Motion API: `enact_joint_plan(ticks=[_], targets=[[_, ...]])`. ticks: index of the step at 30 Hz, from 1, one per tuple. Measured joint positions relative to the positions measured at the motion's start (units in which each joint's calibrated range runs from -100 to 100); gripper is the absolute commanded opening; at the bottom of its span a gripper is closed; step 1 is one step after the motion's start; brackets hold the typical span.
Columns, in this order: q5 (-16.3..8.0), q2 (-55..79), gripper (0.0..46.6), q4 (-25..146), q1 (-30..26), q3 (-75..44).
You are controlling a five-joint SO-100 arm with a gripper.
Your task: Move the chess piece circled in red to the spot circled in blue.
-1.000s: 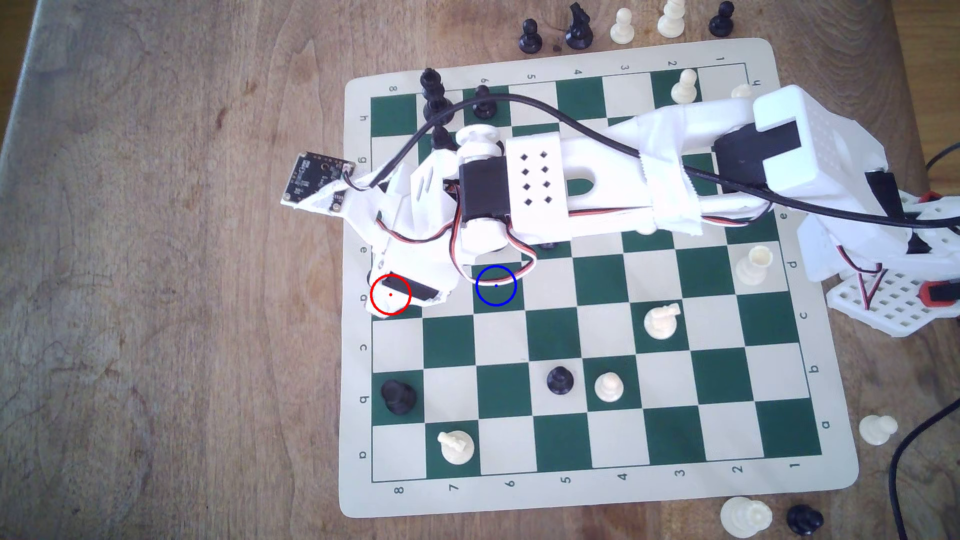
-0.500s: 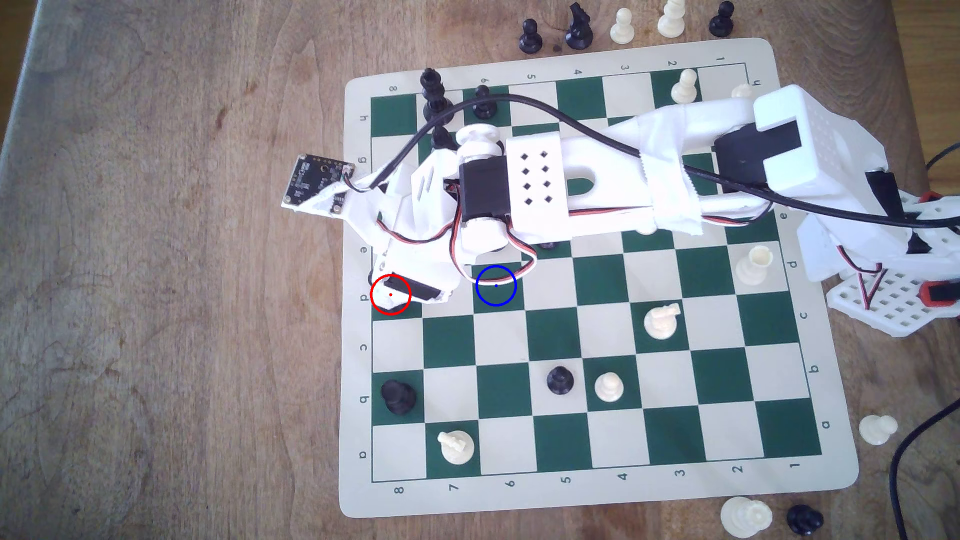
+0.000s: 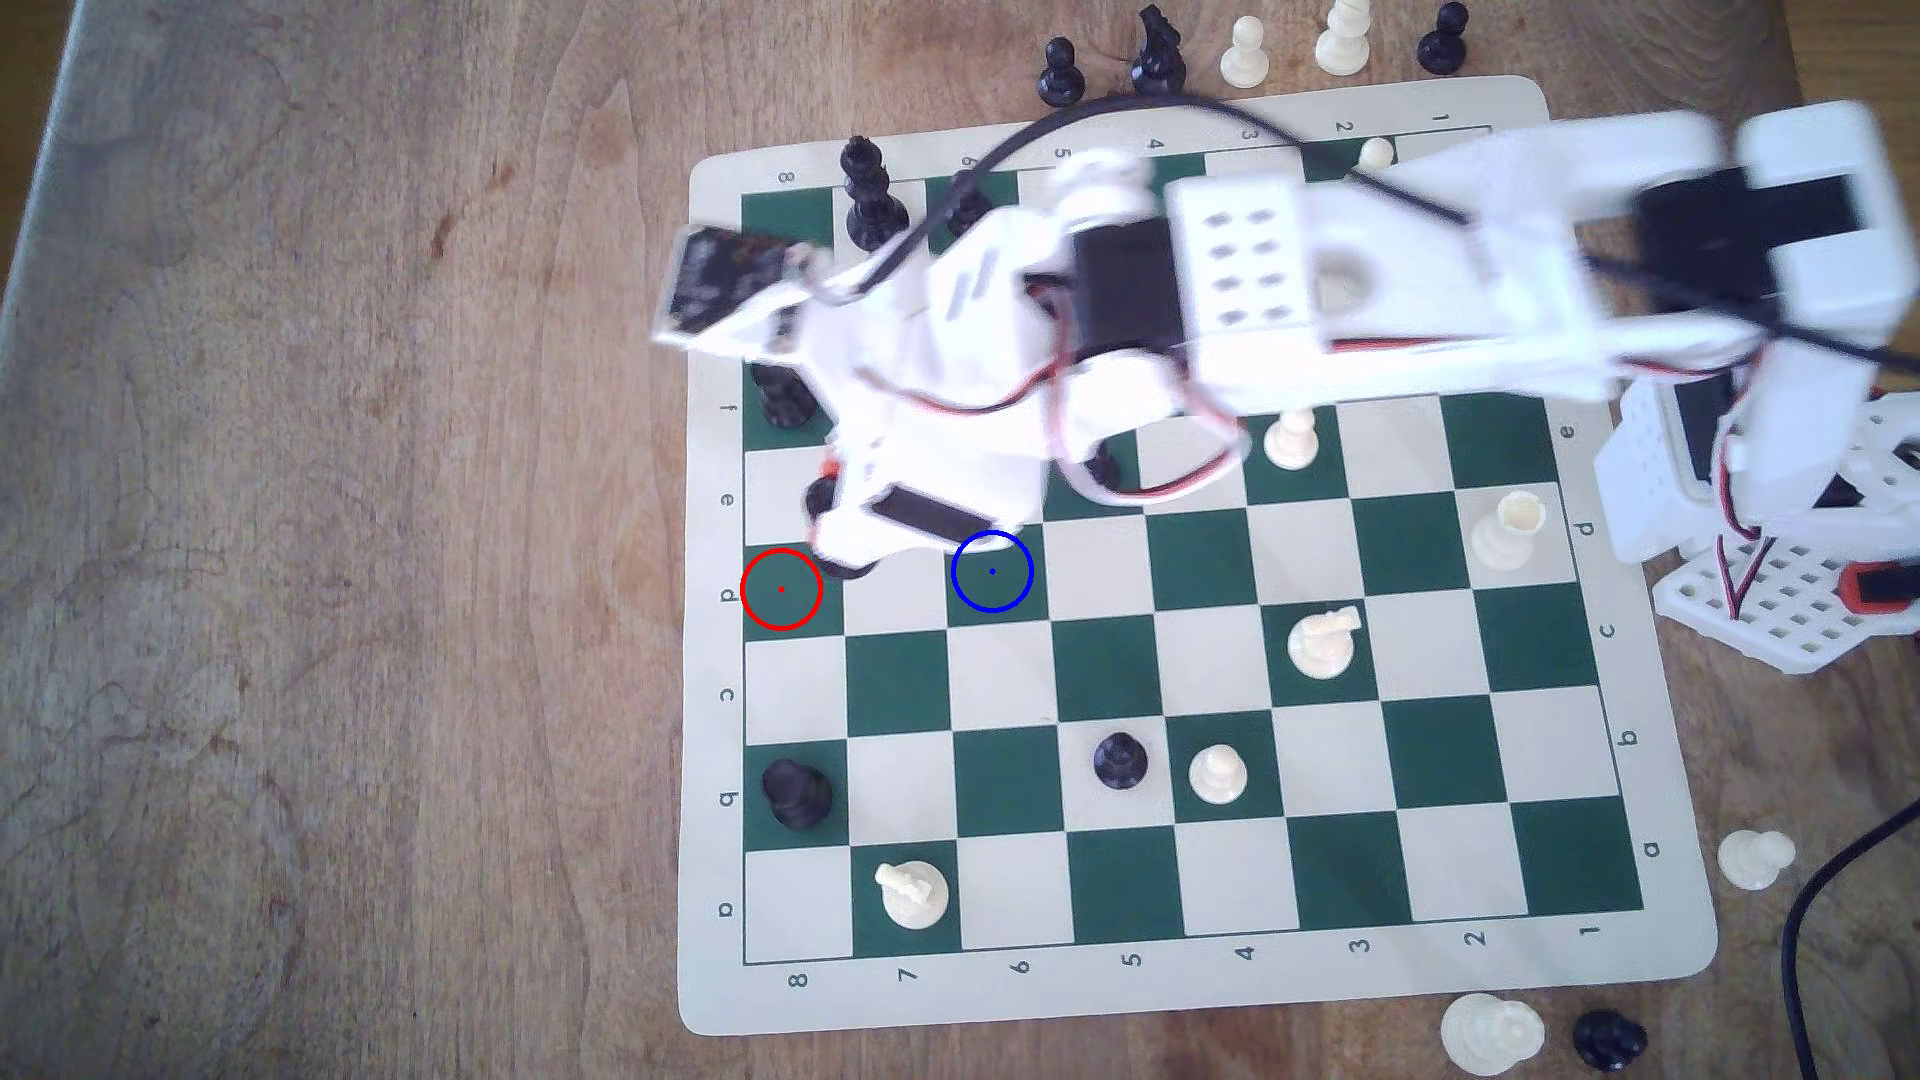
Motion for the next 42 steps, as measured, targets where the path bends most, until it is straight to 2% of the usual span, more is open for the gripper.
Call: enact_joint_plan(ticks=[8, 13, 21, 32, 42], targets=[[0.0, -14.4, 4.2, -7.1, -0.9, 23.7], [0.0, -17.0, 4.2, -9.8, -2.1, 31.6], [0.0, -17.2, 4.3, -12.4, -2.9, 35.5], [0.6, -17.1, 4.4, -14.7, 0.2, 35.5], [0.6, -12.0, 4.5, -17.1, -0.1, 35.5]])
